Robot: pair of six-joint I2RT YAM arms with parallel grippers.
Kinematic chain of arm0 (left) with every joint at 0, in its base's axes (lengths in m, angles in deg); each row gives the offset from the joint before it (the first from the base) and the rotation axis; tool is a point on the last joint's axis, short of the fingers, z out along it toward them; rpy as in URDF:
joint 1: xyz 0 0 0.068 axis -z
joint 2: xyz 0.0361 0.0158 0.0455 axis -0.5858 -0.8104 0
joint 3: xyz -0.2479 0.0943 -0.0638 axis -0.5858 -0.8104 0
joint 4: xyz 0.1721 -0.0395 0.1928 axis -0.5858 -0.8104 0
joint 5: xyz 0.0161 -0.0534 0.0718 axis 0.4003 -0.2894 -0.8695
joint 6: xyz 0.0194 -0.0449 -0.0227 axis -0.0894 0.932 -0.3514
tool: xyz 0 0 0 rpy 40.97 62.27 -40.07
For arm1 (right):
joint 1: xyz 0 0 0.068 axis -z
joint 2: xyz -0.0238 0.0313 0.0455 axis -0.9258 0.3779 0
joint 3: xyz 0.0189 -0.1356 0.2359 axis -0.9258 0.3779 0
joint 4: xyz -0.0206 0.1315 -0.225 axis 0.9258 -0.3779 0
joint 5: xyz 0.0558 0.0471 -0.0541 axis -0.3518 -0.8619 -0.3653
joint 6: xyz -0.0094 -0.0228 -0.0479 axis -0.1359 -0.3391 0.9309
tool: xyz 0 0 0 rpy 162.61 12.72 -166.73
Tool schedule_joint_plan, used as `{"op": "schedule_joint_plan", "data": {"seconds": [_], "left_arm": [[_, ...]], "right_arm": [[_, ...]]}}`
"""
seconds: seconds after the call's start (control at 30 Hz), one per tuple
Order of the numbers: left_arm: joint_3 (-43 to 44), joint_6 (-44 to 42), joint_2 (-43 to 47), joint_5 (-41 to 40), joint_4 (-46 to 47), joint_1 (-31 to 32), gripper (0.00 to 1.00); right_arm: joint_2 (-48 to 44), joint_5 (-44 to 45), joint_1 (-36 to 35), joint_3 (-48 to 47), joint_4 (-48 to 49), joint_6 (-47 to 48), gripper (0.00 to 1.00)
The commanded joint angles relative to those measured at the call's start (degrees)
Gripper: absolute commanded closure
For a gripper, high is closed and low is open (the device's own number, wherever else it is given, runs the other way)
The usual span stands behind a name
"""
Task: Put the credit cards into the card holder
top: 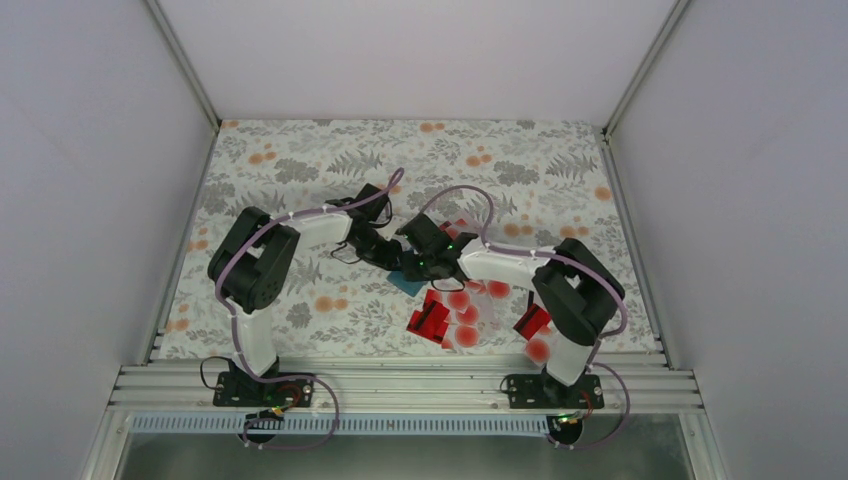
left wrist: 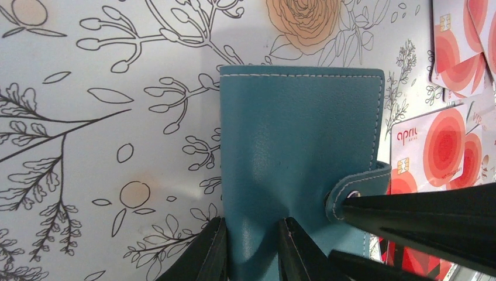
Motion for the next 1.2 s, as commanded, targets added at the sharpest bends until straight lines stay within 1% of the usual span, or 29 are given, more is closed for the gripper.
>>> {"op": "schedule_joint_plan", "data": {"seconds": [0.0, 0.2, 0.4, 0.53, 0.63, 0.73, 0.8, 0.9, 1.0, 1.1, 1.17], "left_arm": [[-3.87, -0.33, -5.50, -7.12, -3.60, 2.58, 0.78], [-3.97, -0.27, -5.54, -6.97, -3.57, 2.76, 0.78], [-3.68, -0.48, -5.84, -7.02, -3.89, 2.75, 0.78], [-3.53, -1.01, -6.00, -7.11, -4.36, 2.79, 0.78], [-3.82, -1.37, -6.02, -7.07, -4.77, 2.75, 0.78], [-3.99, -1.73, -6.19, -7.31, -5.47, 2.75, 0.78], [-3.88, -1.84, -6.22, -7.44, -5.97, 2.76, 0.78], [-3.15, -1.85, -6.49, -7.95, -6.93, 2.75, 0.78], [-2.15, -1.76, -6.76, -8.24, -7.83, 2.77, 0.78], [-1.35, -1.76, -6.94, -8.69, -8.93, 2.77, 0.79], [-0.90, -1.76, -6.91, -9.27, -9.46, 2.77, 0.79]], "right_arm": [[3.41, -0.01, 0.31, -1.16, 3.78, 0.77, 0.84], [5.04, -0.04, 1.25, -1.55, 1.96, 0.16, 0.86], [3.86, -2.42, 1.97, 1.58, 6.02, 1.33, 0.87], [0.51, -8.15, 4.93, 9.79, 16.63, 3.90, 0.86], [-1.41, -16.40, 7.59, 16.19, 26.94, 5.39, 0.88], [-0.57, -24.12, 9.67, 20.45, 37.23, 6.37, 0.91], [1.00, -28.34, 10.80, 22.19, 41.78, 6.44, 0.95], [3.69, -33.93, 12.57, 24.62, 48.36, 6.22, 0.96], [6.95, -38.74, 14.96, 26.23, 53.07, 6.26, 0.96], [10.04, -39.91, 16.88, 26.05, 53.14, 6.32, 0.96], [12.69, -40.25, 17.84, 24.58, 50.66, 6.03, 0.96]]}}
